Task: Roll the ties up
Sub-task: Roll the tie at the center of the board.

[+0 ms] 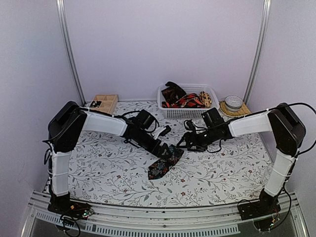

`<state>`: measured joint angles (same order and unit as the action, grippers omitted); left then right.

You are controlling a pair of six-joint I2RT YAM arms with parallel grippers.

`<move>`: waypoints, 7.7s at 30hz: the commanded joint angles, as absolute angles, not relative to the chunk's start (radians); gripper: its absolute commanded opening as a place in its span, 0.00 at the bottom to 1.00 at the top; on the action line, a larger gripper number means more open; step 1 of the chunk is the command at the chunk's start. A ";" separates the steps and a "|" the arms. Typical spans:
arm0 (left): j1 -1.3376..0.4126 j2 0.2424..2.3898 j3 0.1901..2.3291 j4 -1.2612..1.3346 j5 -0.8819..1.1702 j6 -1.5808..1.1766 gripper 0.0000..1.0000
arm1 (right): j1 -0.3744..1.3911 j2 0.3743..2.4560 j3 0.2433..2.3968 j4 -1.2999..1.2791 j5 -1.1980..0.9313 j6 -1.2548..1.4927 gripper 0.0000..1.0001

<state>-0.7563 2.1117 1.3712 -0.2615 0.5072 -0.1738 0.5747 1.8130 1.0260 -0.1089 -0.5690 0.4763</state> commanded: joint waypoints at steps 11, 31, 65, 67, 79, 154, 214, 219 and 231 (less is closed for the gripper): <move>-0.749 2.139 1.301 -0.327 0.543 -0.142 0.79 | 0.581 1.980 1.051 0.030 -0.760 0.365 0.87; -0.745 2.126 1.239 -0.303 0.535 -0.150 0.64 | 0.697 1.957 1.053 -0.025 -0.691 0.268 0.77; -0.698 1.859 0.928 -0.107 0.568 -0.276 0.85 | 0.834 1.806 1.160 -0.317 0.157 0.310 0.45; -0.696 1.861 0.914 -0.090 0.577 -0.280 0.85 | 0.853 1.826 1.195 -0.358 0.211 0.316 0.45; -0.685 1.975 0.958 -0.020 0.541 -0.288 0.84 | 0.933 1.943 1.346 -0.479 0.421 0.336 0.46; -0.671 2.055 0.962 0.020 0.597 -0.309 0.74 | 0.940 1.791 1.347 -0.373 0.320 0.284 0.76; -0.689 2.105 1.615 -0.339 0.439 -0.253 1.00 | 0.659 1.602 1.148 -0.296 0.008 0.533 0.77; -0.724 2.184 1.709 -0.409 0.371 -0.222 1.00 | 0.651 1.594 1.117 -0.289 0.009 0.544 0.78; -0.731 2.173 1.657 -0.453 0.275 -0.186 1.00 | 0.648 1.588 1.091 -0.273 -0.007 0.549 0.78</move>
<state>-0.7437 2.2196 1.7100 -0.4355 0.3115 -0.2081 0.6533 1.6917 1.0992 -0.2882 -0.0090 0.5396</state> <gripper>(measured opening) 0.998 0.775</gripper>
